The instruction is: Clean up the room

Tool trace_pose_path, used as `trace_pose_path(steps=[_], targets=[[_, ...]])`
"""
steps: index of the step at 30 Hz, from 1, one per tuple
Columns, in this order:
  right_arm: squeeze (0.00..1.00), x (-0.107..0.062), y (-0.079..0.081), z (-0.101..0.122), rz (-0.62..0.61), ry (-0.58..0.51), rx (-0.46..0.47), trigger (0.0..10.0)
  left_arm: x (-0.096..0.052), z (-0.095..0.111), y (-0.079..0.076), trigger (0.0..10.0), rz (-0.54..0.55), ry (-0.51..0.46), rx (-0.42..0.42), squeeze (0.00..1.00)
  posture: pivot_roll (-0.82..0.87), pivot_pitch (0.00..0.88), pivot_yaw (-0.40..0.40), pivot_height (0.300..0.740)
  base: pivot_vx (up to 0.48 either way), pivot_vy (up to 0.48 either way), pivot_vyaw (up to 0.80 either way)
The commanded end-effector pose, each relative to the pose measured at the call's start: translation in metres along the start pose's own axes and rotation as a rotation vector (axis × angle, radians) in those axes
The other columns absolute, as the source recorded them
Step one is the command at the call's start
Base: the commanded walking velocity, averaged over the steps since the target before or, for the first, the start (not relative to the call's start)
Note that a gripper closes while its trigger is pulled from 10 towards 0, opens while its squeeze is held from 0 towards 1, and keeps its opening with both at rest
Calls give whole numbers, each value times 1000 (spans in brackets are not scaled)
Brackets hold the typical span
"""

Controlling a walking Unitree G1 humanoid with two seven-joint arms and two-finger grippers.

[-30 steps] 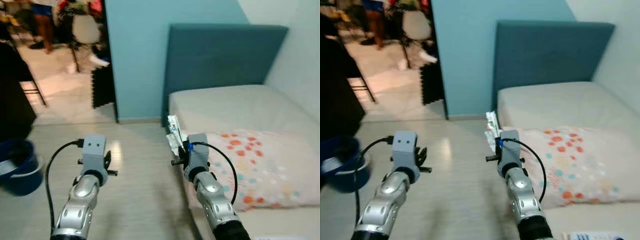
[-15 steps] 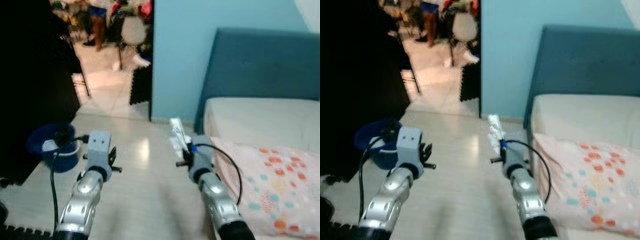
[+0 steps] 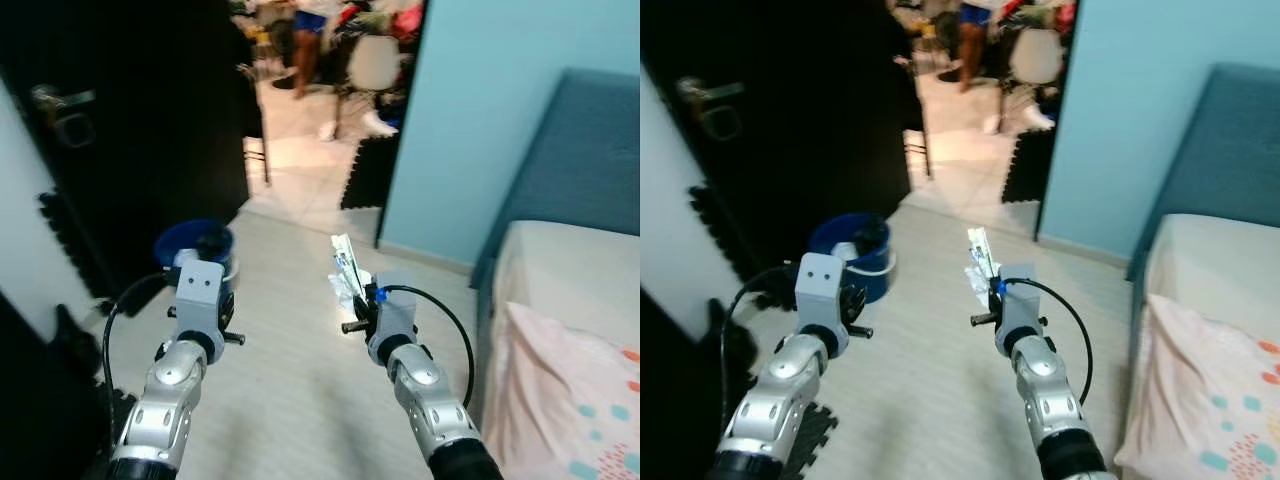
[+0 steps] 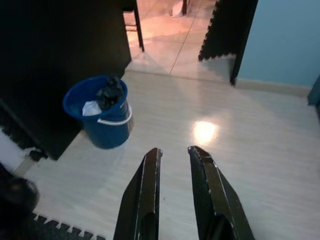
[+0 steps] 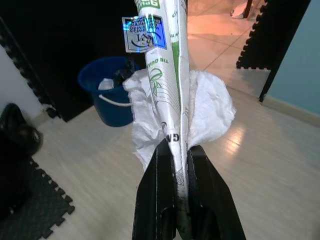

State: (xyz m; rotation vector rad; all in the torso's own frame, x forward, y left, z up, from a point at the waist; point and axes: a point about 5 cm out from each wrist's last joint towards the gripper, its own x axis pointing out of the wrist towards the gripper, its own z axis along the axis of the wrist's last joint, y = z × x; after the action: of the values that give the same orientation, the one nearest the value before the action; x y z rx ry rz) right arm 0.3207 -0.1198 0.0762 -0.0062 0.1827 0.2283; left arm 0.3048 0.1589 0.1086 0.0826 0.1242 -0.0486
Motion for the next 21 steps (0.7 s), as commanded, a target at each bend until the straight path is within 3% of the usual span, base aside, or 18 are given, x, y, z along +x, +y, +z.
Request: trace_pose_path(steps=[1, 10, 17, 21], targets=[[0, 0, 0, -2, 4, 3, 17, 10000, 0, -3, 1, 10000, -1, 4, 1, 0, 56, 0, -49, 740, 0, 0, 800], [0, 1, -1, -1, -7, -2, 12, 10000, 1, -2, -1, 10000, -17, 6, 6, 0, 57, 0, -39, 740, 0, 0, 756], [0, -1, -10, -4, -90, -1, 19, 10000, 5, 1, -3, 10000, -34, -11, -35, 0, 60, 0, -37, 740, 0, 0, 0], [0, 0, -10, -4, -95, -3, 16, 10000, 4, 2, -3, 10000, -46, -21, -53, 0, 57, 0, -39, 740, 300, 0, 0]])
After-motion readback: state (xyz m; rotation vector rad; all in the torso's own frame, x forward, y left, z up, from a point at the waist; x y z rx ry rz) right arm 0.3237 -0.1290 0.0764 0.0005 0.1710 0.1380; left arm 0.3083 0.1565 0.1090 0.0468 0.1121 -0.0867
